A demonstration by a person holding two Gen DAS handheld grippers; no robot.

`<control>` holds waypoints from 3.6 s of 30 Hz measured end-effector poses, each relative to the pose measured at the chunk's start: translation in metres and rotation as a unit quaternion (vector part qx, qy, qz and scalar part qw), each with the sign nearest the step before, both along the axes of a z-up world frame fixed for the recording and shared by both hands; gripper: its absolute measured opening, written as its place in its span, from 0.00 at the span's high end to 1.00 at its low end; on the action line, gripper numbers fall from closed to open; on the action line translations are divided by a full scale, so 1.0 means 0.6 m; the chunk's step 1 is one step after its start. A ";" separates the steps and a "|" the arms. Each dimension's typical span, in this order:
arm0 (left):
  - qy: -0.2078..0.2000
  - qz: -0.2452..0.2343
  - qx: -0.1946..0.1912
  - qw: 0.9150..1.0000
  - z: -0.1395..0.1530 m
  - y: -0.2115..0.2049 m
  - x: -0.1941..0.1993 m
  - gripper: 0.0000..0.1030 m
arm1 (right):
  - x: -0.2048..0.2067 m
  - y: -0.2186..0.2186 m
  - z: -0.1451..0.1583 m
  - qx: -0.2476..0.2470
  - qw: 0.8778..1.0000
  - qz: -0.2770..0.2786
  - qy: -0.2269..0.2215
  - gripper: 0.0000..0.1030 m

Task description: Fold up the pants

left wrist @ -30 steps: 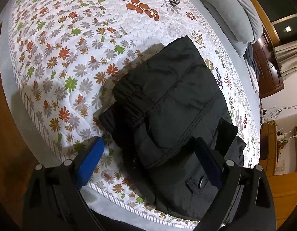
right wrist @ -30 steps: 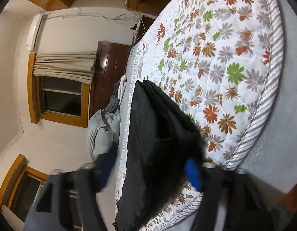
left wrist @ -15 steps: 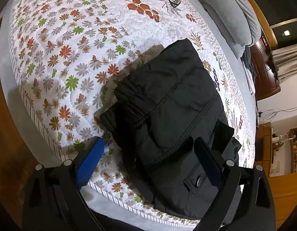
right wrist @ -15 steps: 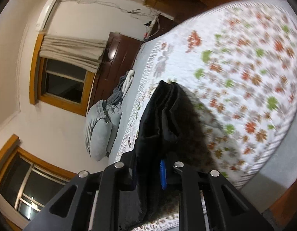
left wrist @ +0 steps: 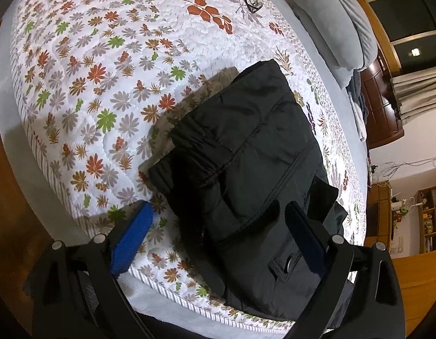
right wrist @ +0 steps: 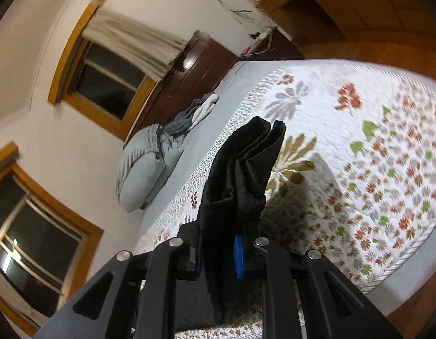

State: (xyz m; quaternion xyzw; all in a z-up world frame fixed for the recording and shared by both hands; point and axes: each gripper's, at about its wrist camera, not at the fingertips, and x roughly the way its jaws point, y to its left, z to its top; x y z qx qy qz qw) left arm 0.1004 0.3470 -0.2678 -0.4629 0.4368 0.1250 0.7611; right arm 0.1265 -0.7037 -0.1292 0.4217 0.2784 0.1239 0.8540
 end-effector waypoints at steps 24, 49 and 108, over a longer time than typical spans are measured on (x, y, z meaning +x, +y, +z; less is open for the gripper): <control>-0.036 0.024 -0.021 0.999 -0.004 -0.008 -0.046 0.09 | 0.026 0.295 0.190 -0.203 0.968 0.139 -0.058 0.85; -0.059 0.035 -0.045 0.997 -0.011 -0.003 -0.074 0.09 | -0.015 0.694 0.083 -0.499 0.823 0.266 -0.042 0.85; -0.117 0.081 -0.146 0.979 -0.038 0.022 -0.097 0.05 | 0.026 0.856 -0.065 -0.583 0.677 0.448 0.031 0.27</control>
